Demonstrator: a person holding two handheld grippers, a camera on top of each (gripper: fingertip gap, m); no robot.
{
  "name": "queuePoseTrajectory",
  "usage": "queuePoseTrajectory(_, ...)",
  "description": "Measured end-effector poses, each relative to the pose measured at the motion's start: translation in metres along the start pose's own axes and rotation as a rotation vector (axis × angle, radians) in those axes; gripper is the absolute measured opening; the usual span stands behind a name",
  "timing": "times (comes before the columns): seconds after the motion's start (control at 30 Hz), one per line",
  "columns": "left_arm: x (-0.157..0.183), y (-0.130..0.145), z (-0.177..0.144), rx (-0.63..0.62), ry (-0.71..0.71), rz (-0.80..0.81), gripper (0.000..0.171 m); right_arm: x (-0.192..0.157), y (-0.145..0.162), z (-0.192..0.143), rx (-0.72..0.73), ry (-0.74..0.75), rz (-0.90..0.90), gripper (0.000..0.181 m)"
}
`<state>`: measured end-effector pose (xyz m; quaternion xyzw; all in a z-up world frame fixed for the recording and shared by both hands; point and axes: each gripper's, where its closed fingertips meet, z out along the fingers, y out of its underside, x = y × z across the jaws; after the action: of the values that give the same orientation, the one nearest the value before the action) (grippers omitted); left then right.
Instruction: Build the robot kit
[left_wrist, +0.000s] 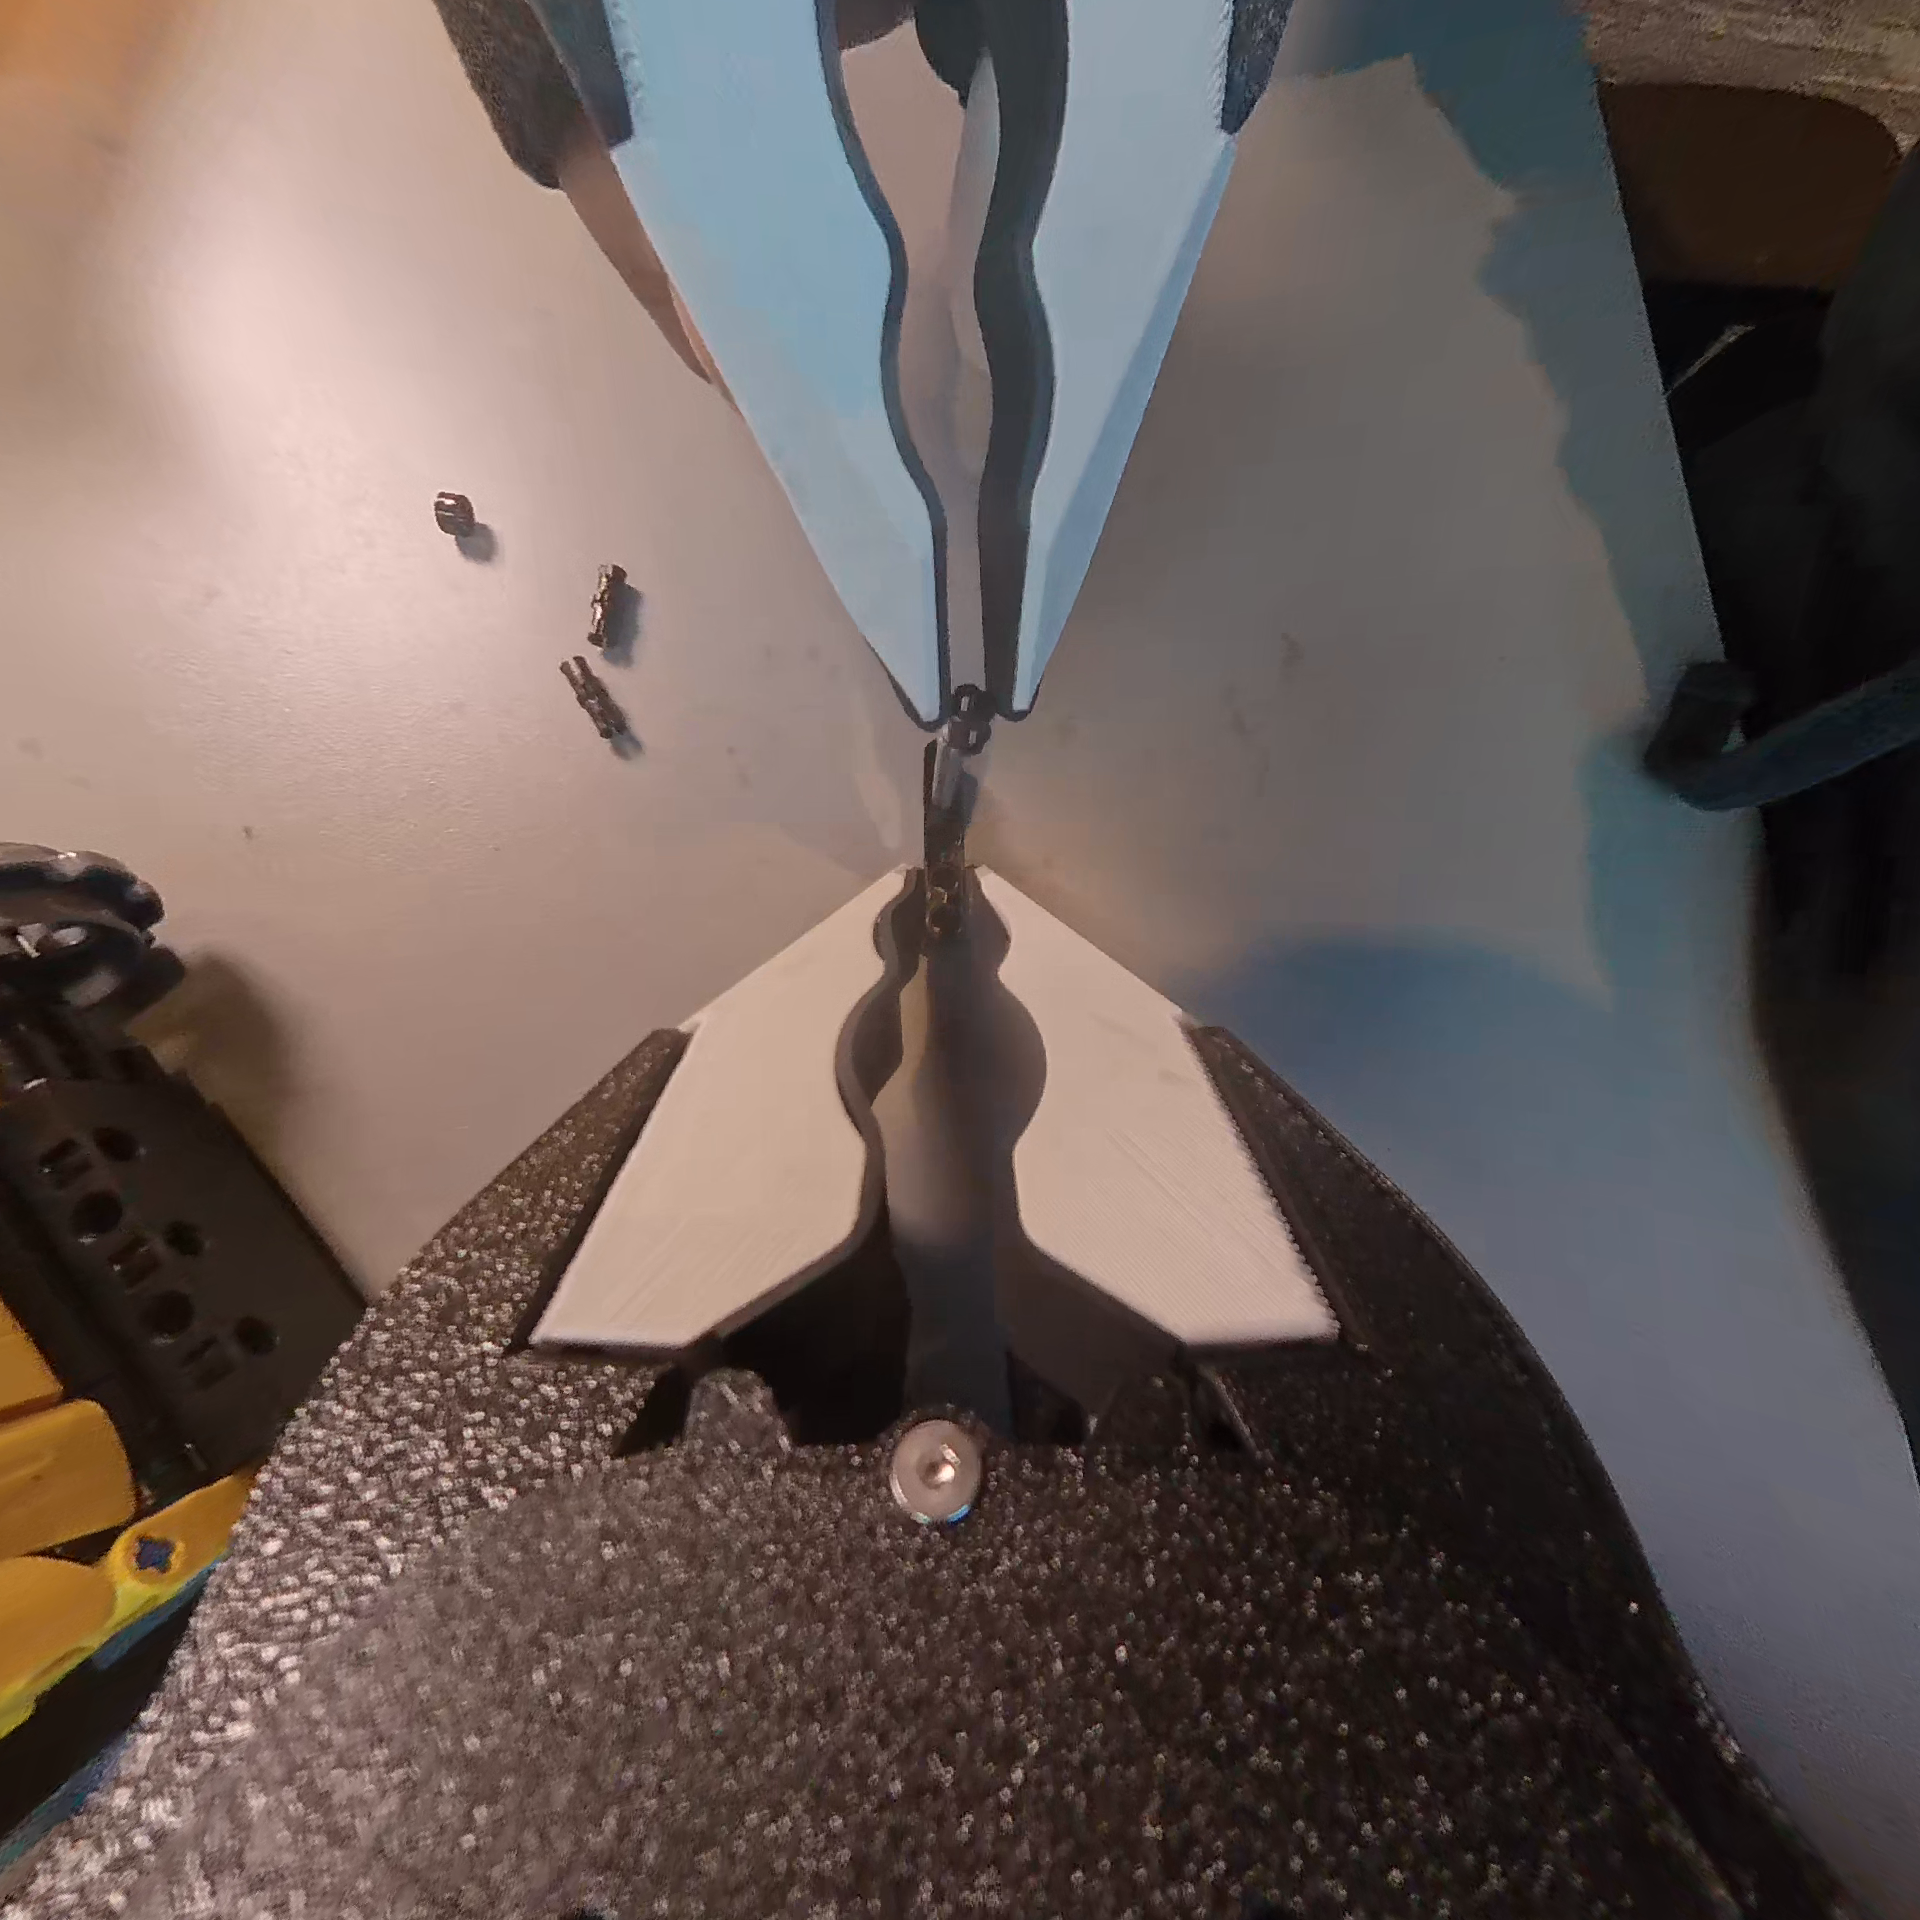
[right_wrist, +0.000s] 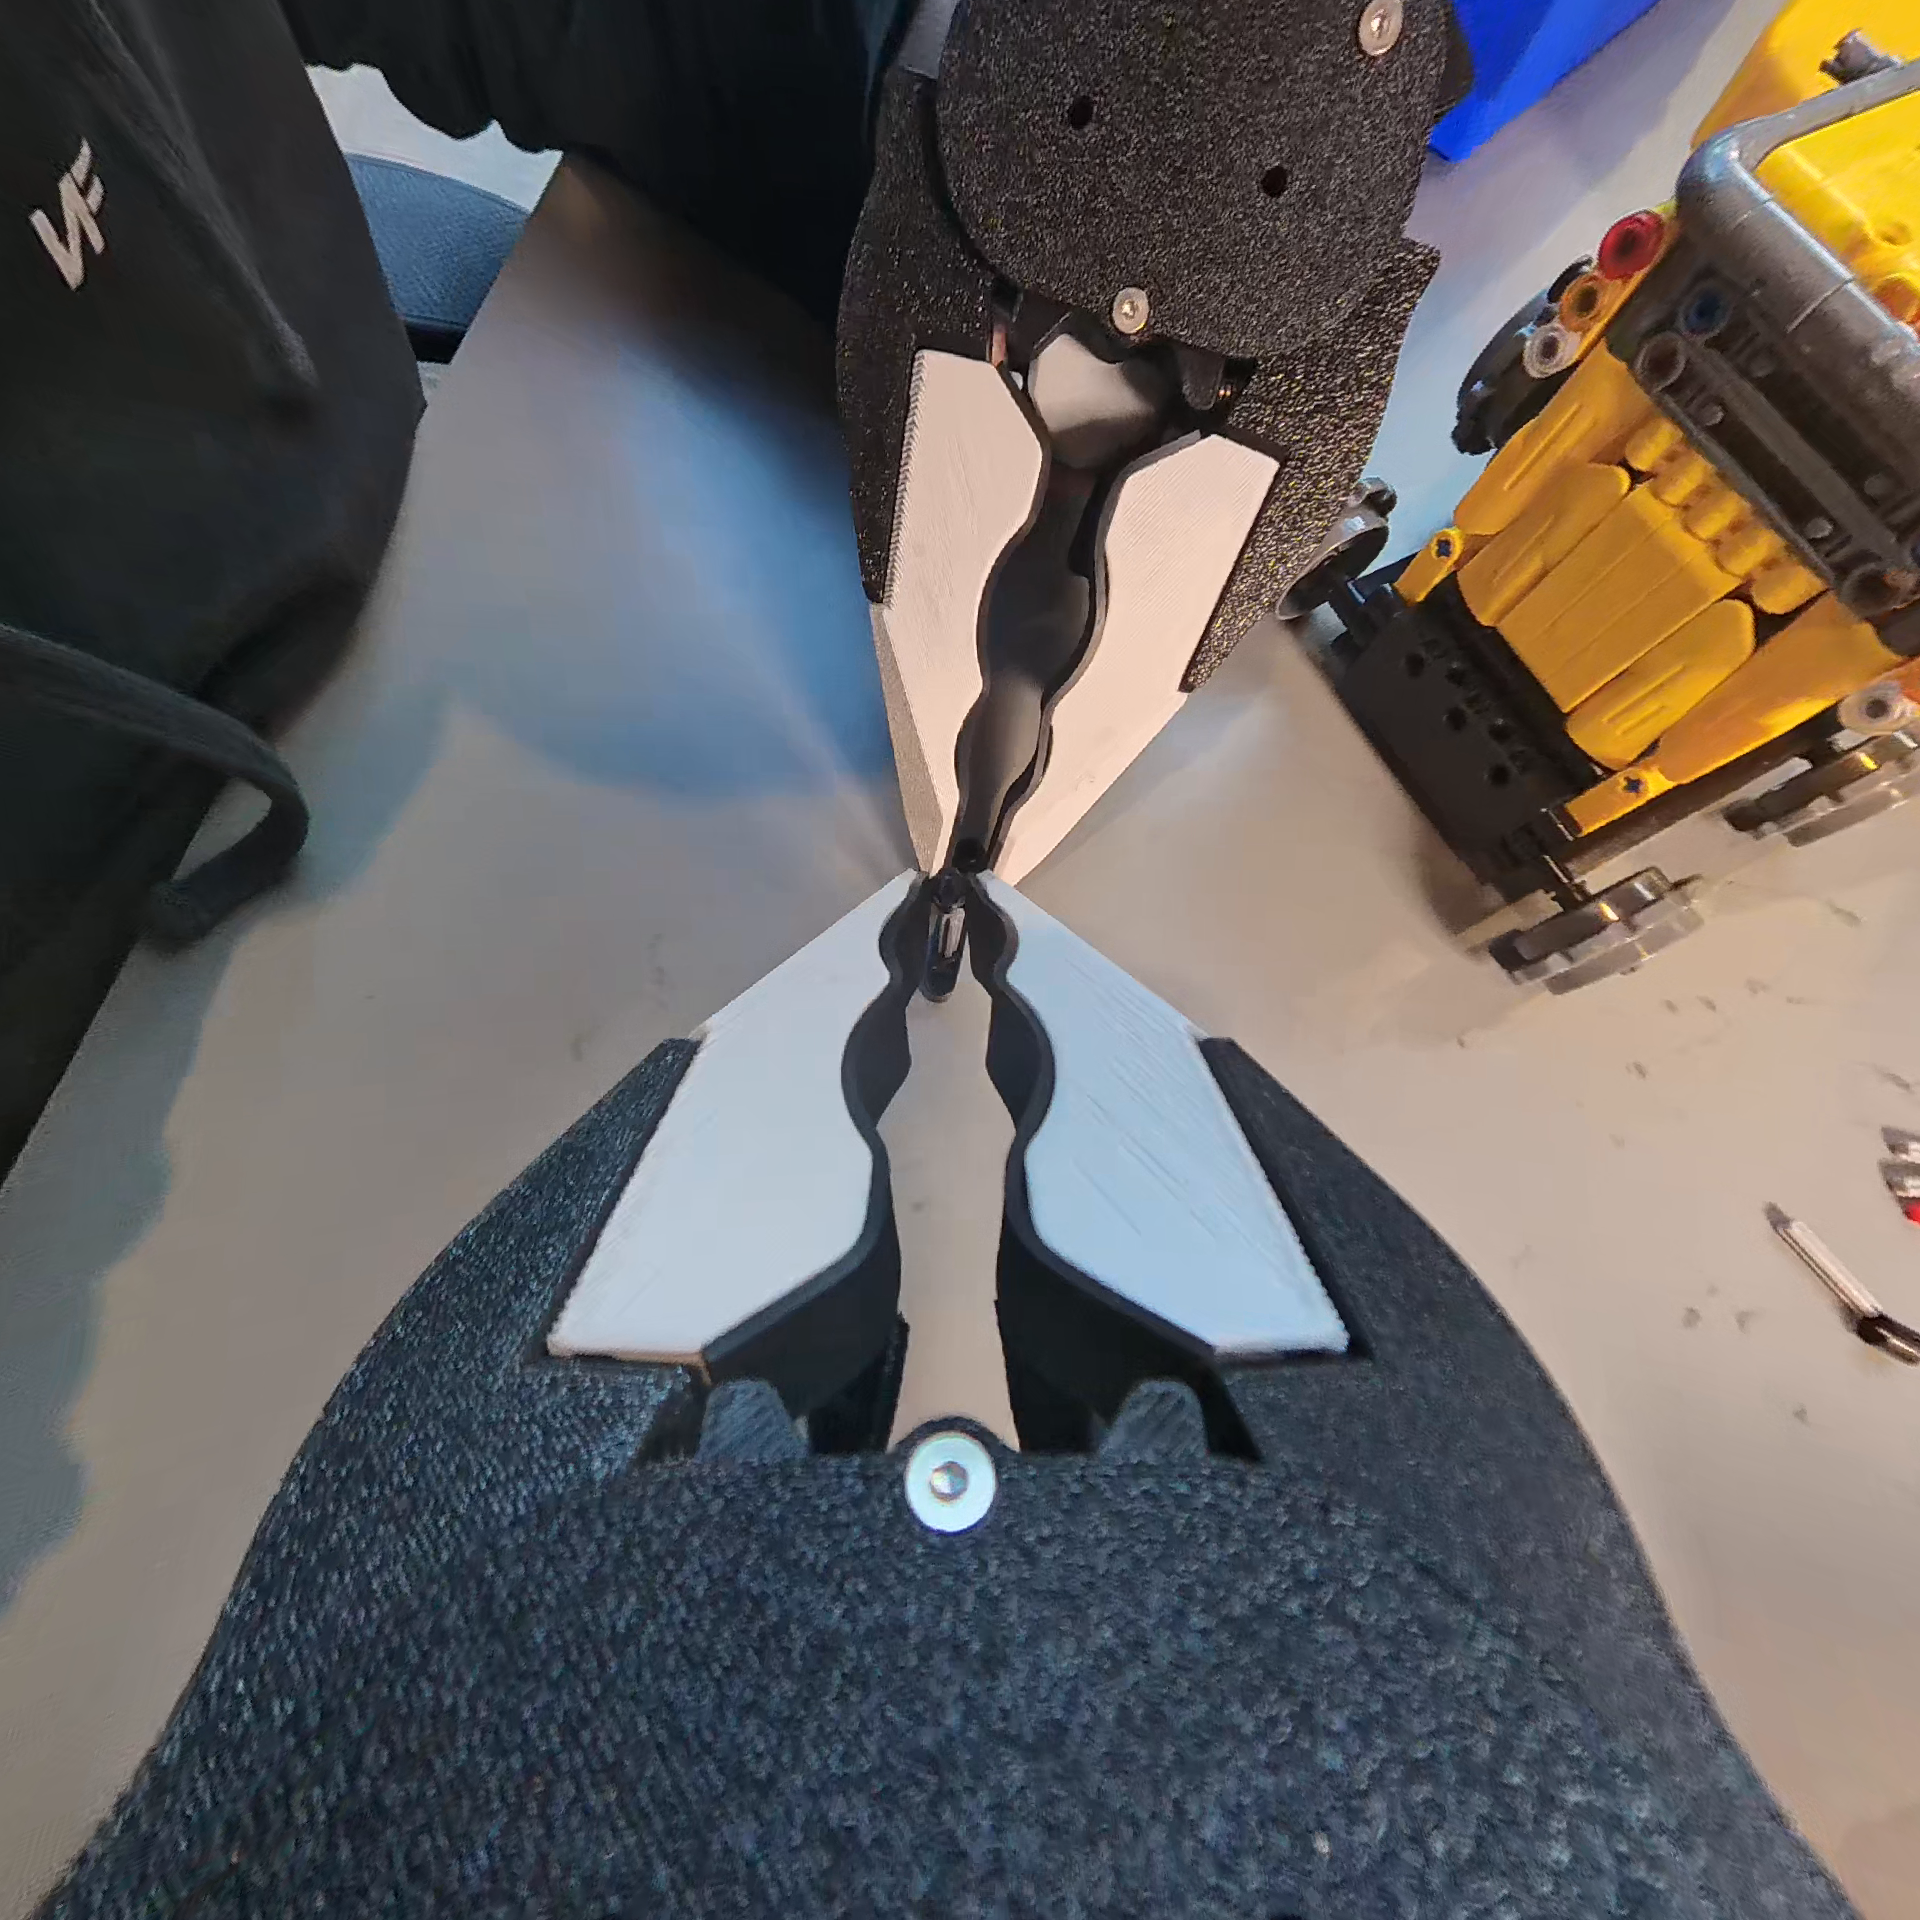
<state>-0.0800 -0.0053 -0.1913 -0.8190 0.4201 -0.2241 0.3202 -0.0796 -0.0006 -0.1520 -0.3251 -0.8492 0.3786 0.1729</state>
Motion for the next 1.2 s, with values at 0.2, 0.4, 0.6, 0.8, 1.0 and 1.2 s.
queuePoseTrajectory(0.2, 0.0000, 0.0000, 0.0002, 0.003, 0.005, 0.000, 0.005, 0.0008, 0.0019, -0.0005, 0.008, -0.011, 0.000, 0.007)
queuePoseTrajectory(0.4, 0.0002, 0.0000, 0.0002, 0.004, 0.006, 0.001, 0.005, 0.0004, 0.0044, 0.0014, -0.002, -0.016, -0.001, 0.007)
queuePoseTrajectory(0.6, 0.0002, 0.0000, 0.0003, 0.005, 0.006, 0.003, 0.005, 0.0009, 0.0054, 0.0011, -0.012, -0.015, -0.004, 0.007)
queuePoseTrajectory(0.8, 0.0004, 0.0000, 0.0003, 0.005, 0.008, 0.001, 0.005, 0.0004, 0.0068, 0.0013, -0.016, -0.023, 0.001, 0.007)
queuePoseTrajectory(1.0, 0.0003, 0.0000, 0.0005, 0.006, 0.012, -0.004, 0.005, -0.0001, 0.0072, 0.0013, -0.069, -0.023, -0.031, 0.006)
queuePoseTrajectory(1.2, 0.0001, -0.0004, 0.0008, 0.009, 0.018, -0.013, 0.005, 0.0000, 0.0075, 0.0020, -0.214, -0.052, -0.127, 0.006)
